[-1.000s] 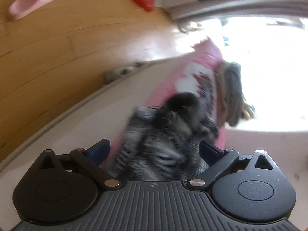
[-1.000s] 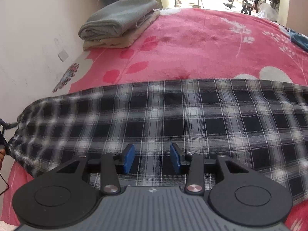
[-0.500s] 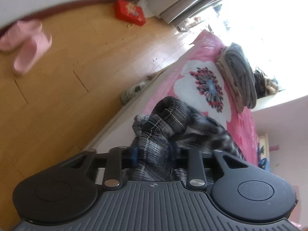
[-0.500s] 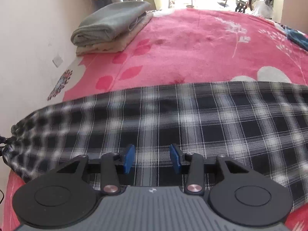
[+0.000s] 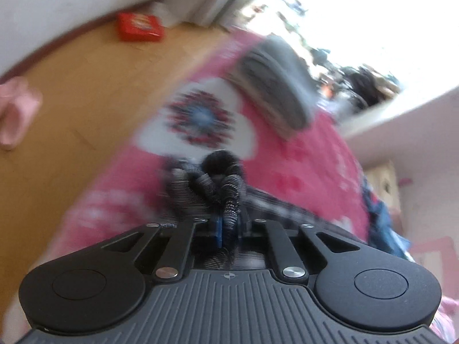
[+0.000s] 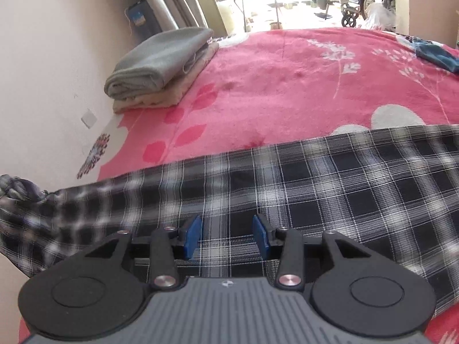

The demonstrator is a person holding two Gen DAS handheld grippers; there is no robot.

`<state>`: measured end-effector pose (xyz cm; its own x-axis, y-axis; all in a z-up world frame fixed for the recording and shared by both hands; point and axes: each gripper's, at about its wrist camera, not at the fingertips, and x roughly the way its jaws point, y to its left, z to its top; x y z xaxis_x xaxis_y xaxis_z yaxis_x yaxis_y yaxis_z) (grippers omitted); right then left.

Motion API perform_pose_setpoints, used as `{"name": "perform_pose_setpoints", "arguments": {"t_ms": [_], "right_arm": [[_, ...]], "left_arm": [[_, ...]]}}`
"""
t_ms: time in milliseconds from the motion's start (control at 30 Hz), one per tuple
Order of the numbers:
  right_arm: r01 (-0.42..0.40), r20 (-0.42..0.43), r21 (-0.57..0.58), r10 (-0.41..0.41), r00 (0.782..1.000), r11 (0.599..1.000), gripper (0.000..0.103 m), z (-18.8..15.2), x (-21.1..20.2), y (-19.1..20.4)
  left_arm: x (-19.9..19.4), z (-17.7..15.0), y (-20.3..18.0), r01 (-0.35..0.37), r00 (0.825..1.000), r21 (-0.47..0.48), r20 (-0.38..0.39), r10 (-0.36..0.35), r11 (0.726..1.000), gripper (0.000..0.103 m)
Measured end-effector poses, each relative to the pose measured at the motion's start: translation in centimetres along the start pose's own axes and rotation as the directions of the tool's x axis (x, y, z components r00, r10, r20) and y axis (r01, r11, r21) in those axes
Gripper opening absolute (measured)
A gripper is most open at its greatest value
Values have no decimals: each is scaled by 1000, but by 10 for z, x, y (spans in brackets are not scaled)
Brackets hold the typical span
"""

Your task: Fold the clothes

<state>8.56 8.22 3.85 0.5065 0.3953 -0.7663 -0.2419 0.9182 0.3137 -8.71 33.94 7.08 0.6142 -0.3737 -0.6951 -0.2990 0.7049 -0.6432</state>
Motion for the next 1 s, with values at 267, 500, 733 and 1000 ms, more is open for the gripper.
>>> {"name": "perform_pose_setpoints", "arguments": {"t_ms": [267, 500, 733, 1000], "right_arm": [[5, 17, 32, -5, 1000, 999, 43, -9, -12, -12], [5, -24, 5, -5, 1000, 1000, 43, -22, -8, -15], [-96, -60, -84, 91, 994, 992, 43, -3, -3, 13], [-393, -223, -250, 342, 913, 885, 43, 29, 16, 112]], "left_arm": [[126, -71, -78, 92, 989, 251, -136, -59, 964, 15], [125, -110, -76, 157, 983, 439, -159, -95, 885, 60], [77, -111, -77, 148, 989, 584, -96, -113, 798, 68], [77, -95, -35, 16, 1000, 526, -14, -10, 850, 68]]}}
